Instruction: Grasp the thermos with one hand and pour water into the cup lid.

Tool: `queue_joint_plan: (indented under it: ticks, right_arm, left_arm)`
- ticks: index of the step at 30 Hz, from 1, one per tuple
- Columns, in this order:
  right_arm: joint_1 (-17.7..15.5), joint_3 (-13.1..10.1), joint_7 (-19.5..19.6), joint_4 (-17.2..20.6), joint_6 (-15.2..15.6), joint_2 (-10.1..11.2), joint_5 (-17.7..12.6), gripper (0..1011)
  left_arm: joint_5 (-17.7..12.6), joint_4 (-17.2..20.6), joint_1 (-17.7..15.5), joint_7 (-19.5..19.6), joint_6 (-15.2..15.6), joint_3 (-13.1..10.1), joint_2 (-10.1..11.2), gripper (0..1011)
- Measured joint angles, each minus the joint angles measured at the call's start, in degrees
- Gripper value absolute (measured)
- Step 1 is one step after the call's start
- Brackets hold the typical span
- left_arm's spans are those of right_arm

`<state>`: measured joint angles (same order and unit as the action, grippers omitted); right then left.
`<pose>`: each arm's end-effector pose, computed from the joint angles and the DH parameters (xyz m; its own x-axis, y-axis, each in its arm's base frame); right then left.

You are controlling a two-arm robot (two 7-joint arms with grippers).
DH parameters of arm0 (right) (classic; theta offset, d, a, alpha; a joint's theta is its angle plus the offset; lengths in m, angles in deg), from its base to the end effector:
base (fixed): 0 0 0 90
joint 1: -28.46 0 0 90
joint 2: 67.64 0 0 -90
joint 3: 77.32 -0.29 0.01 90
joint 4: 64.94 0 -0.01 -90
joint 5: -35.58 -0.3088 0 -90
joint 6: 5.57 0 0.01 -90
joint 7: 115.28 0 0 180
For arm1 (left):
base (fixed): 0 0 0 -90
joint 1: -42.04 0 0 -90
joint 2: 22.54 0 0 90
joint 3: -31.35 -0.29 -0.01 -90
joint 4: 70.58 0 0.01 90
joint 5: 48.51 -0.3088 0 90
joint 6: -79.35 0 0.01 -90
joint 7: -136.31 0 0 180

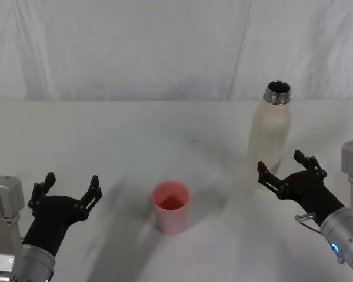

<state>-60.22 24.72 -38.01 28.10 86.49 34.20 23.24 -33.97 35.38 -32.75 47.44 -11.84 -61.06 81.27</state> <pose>0.3283 0.0091 -0.2840 0.4250 -0.9051 -0.0091 0.9052 0.4251 -0.0023 0.2530 0.0376 -0.2852 0.1243 0.9917 -0.0325 -0.9922 0.1238 -0.0177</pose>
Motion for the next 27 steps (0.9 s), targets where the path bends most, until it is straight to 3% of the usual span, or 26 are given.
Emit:
queue_joint_plan:
  ticks: [27]
  right_arm:
    - [4.96, 1.36, -0.35, -6.54, -0.48, -1.24, -0.35, 1002]
  left_arm:
    - [0.0, 0.0, 0.0, 0.0, 0.0, 0.0, 0.0, 1001]
